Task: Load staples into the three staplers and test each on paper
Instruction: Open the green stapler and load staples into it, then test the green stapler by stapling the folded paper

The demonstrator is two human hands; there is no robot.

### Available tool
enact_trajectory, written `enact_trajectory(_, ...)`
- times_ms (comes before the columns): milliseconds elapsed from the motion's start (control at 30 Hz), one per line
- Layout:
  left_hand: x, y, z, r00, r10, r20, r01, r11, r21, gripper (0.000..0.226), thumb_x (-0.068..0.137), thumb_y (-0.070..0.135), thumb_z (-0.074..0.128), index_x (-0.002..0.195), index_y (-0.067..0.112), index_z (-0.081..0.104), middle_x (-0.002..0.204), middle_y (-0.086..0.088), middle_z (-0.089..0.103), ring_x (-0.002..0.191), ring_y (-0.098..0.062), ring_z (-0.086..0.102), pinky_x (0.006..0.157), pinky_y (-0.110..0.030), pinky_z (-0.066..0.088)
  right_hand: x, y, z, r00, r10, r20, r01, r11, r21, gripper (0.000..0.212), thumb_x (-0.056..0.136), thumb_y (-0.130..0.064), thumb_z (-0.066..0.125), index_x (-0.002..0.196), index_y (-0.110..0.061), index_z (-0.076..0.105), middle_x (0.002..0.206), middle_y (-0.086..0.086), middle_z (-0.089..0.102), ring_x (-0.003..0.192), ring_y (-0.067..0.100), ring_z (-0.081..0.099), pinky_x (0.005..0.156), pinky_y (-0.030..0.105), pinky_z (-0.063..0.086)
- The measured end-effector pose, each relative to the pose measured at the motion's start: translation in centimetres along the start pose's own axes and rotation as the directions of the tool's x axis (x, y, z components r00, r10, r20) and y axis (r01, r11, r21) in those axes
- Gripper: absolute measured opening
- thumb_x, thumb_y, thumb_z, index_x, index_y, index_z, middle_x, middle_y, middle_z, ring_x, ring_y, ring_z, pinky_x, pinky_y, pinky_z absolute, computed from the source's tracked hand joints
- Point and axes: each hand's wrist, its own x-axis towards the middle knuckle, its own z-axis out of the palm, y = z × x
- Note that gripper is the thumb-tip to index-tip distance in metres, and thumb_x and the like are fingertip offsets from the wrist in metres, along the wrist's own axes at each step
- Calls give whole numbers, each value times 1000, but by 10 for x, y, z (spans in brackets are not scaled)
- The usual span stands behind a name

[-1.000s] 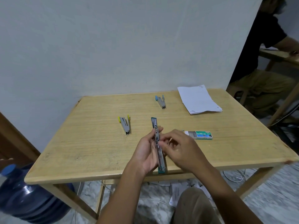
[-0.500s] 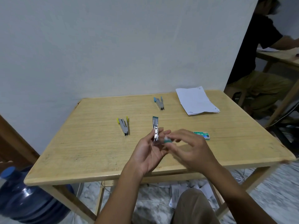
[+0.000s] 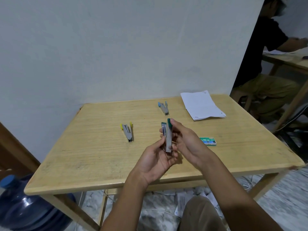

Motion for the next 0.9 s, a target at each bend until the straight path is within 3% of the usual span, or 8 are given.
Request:
enact_trajectory(200,1,1,-1,1000,-11,16,11,1000,-20,36,97,33,45,114,7,65,84,-11,61,73,-25,56,72,-35,44,0,6,2,998,-19,-54,20,1000,19,47,90,-49,64,99,-4,75,72,5,63,42,9,41,32,20,32)
enact_trajectory(333,2,1,-2,1000,-26,13,27,999,-23,39,97,34,44,115,7,65,85,-12,61,74,-24,57,72,-35,44,0,9,1,996,-48,-73,49,999,12,45,89,-49,65,97,-7,76,76,9,58,43,9,41,33,19,32)
enact_trajectory(433,1,1,0,1000,-30,6,30,999,-16,39,96,34,45,114,6,66,84,-13,62,73,-25,59,72,-35,45,-2,9,1,994,-73,-85,72,997,-15,44,85,-51,69,96,-9,77,89,15,60,53,14,47,38,21,39)
enact_trajectory(567,2,1,-1,999,-34,-9,34,999,23,43,94,37,47,111,4,67,91,-17,67,77,-29,64,71,-35,49,-12,4,-4,976,-154,-155,150,988,-40,47,86,-50,67,107,-8,72,99,12,74,80,21,69,59,25,53)
enact_trajectory(667,4,1,3,999,-18,-45,22,995,102,45,93,38,49,116,1,62,97,-21,65,77,-31,66,68,-35,53,-18,-7,-19,945,-235,-229,229,972,-52,43,90,-49,62,105,-10,70,95,3,74,81,19,70,72,31,53)
enact_trajectory(767,15,5,17,991,30,-127,3,968,252,42,95,38,51,116,2,58,100,-22,61,75,-30,64,70,-37,54,-23,-20,-46,912,-231,-340,192,971,-145,46,94,-53,55,99,-9,69,77,3,69,59,16,59,53,26,46)
enact_trajectory(900,58,19,44,942,213,-261,-40,841,540,32,96,36,55,106,6,61,86,-11,65,66,-24,60,65,-37,49,-18,-37,-84,882,-155,-446,75,978,-193,45,97,-53,50,93,-11,65,77,-2,63,51,11,46,44,23,35)
